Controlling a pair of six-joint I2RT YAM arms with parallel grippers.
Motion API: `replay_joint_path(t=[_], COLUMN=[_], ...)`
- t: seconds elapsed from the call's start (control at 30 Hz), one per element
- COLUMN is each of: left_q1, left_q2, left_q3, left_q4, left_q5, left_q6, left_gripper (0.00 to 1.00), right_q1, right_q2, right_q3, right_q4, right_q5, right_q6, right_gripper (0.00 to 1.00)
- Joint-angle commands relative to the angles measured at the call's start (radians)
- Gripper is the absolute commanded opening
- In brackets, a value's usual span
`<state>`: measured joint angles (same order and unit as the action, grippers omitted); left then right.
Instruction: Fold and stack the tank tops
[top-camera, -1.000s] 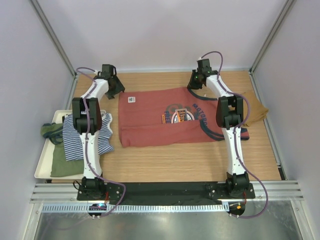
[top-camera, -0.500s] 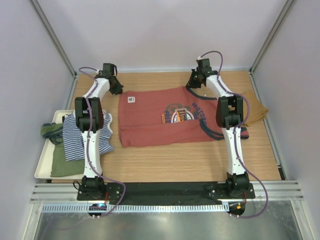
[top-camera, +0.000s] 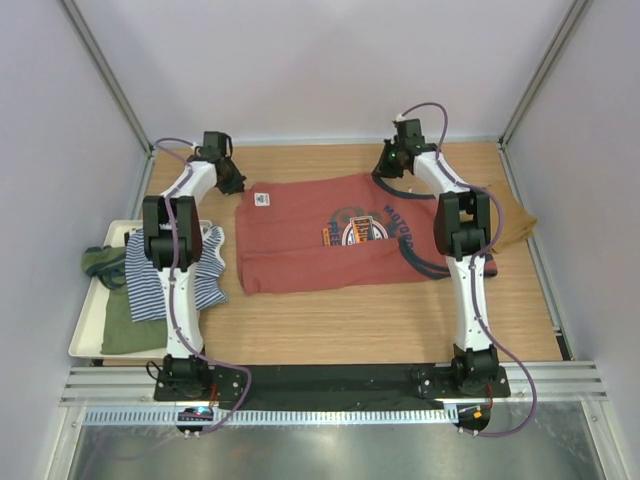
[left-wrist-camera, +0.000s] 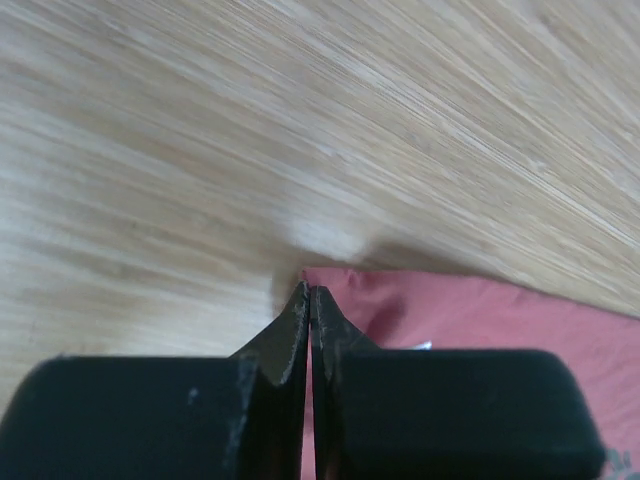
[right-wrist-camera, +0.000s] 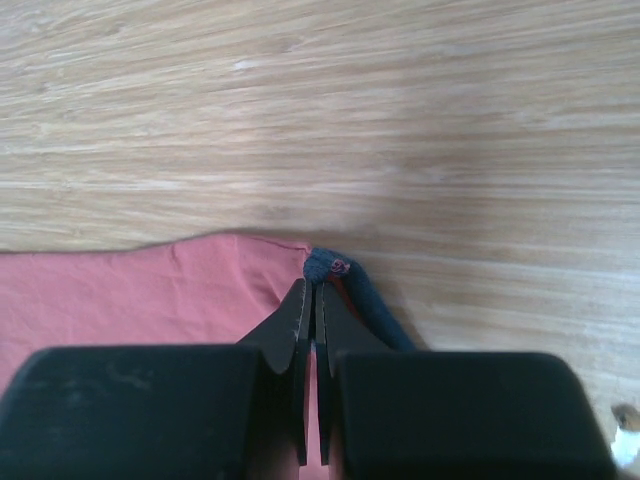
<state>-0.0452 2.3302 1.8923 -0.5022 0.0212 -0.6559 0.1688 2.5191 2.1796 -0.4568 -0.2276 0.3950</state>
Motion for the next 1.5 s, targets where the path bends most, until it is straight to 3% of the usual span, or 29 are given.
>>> replay_joint_path(t=[0.0, 0.33, 0.83, 1.47], left_q1=[-0.001, -0.012, -0.019, -0.041], left_q2=[-0.155, -0.265, -0.529, -0.758], left_q3=[-0.071, -0.206, -0.58, -0.82], left_q4=[0.126, 0.16, 0.304, 0.317], left_q5=[0.016, -0.004, -0.049, -0.086], left_q6=[0.009, 0.001, -0.007, -0.037], left_gripper=[0.0, 0.0, 0.0, 0.0], right_q1=[0.0, 0.0, -0.002, 0.001], right_q2=[-0.141, -0.267, -0.519, -0.727], right_q3=[-0.024, -0.174, -0.556, -0.912], right_q4=[0.061, 0.101, 0.205, 0.264], right_q5=[-0.003, 0.004, 0.013, 0.062], right_q6=[-0.012, -0.001, 0.034, 0.064], right_gripper=[0.01, 0.01, 0.01, 0.01])
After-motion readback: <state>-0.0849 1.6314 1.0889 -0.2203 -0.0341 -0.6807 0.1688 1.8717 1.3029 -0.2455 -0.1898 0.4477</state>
